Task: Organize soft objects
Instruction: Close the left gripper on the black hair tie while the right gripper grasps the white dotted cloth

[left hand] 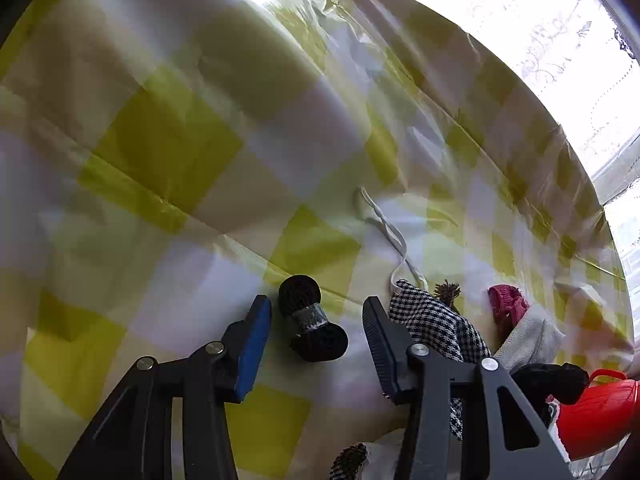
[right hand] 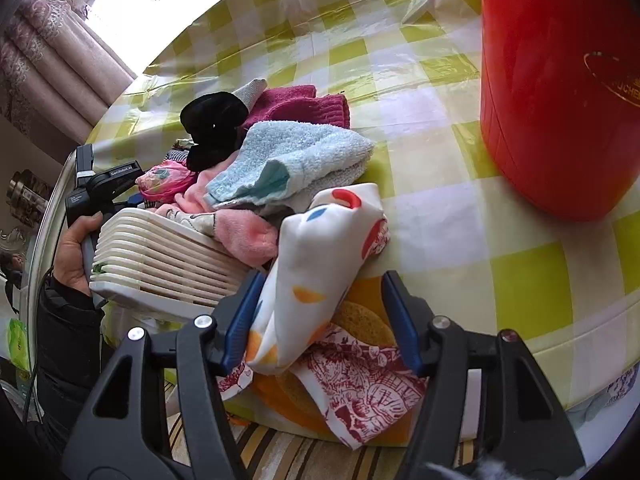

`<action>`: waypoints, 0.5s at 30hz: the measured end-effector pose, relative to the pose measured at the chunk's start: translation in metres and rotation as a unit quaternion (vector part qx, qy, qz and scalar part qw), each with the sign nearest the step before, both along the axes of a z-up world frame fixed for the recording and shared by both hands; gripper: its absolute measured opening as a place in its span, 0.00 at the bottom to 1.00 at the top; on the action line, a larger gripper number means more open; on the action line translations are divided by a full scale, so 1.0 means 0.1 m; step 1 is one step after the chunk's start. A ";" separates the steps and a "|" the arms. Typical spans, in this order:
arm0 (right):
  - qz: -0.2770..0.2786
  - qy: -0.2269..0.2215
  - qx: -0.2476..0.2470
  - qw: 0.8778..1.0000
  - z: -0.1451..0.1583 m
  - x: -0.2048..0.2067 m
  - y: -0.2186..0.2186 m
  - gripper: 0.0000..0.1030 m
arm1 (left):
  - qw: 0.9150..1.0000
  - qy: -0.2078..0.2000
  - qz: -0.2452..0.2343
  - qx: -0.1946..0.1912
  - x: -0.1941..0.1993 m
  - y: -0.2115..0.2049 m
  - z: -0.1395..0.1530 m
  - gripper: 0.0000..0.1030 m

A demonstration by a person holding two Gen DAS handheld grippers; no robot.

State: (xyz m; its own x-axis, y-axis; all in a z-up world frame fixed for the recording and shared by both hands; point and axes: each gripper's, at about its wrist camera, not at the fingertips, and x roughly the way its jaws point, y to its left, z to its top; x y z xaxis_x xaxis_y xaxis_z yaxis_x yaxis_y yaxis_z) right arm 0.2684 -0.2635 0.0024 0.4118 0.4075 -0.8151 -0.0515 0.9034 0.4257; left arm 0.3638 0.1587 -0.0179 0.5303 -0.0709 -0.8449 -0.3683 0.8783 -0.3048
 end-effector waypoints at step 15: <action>0.023 -0.052 -0.022 0.998 0.19 -0.05 0.05 0.17 | 1.000 -0.011 -0.019 0.023 -0.19 -0.07 0.05 0.20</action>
State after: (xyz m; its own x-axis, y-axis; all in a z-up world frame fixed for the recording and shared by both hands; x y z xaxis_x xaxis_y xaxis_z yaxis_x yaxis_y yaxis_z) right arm 0.2633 -0.2583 0.0216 0.4761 0.3933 -0.7865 -0.1354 0.9165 0.3764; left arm 0.3452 0.1516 -0.0127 0.5470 -0.0531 -0.8355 -0.3283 0.9044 -0.2724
